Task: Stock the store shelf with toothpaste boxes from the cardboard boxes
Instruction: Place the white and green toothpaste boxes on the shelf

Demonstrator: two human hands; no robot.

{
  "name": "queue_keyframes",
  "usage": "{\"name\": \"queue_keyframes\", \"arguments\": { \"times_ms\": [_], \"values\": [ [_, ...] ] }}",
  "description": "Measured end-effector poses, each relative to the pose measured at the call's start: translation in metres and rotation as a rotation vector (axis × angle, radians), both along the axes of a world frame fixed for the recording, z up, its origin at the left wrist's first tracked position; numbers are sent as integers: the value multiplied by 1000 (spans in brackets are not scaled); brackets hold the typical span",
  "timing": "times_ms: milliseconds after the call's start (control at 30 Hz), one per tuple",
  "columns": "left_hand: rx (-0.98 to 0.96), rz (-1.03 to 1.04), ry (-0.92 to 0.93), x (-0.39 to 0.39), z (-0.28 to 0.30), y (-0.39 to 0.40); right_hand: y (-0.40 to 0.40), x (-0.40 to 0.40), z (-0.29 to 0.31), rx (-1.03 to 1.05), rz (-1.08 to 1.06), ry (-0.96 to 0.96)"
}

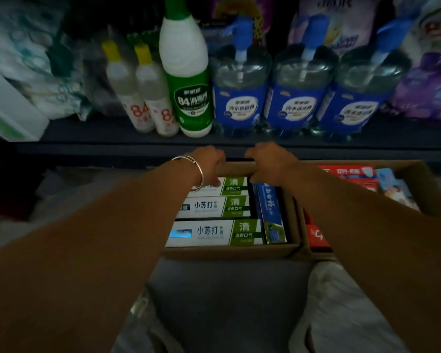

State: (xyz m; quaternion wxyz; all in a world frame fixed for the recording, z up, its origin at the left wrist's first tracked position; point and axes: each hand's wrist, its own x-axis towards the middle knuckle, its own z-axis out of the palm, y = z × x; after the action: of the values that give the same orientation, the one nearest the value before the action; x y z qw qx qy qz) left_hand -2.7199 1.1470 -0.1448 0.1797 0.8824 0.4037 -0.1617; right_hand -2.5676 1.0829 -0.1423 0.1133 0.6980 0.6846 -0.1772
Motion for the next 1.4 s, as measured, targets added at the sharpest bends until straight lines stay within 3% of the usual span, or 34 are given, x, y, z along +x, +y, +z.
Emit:
{"name": "queue_keyframes", "arguments": {
  "times_ms": [300,467,633,1067,1400],
  "values": [
    [-150,41,76,-15,-62,8,18,-14,-64,-146,42,87],
    [-303,-18,190,-15,-70,-1,19,-34,-74,-429,68,189],
    [-329,-80,257,-16,-71,-7,10,-50,-87,-617,110,150],
    [-187,-15,154,-25,-86,0,6,-58,-92,-627,114,112],
    [-152,21,199,-21,-90,1,17,-44,-65,-642,123,153]
  ]
}}
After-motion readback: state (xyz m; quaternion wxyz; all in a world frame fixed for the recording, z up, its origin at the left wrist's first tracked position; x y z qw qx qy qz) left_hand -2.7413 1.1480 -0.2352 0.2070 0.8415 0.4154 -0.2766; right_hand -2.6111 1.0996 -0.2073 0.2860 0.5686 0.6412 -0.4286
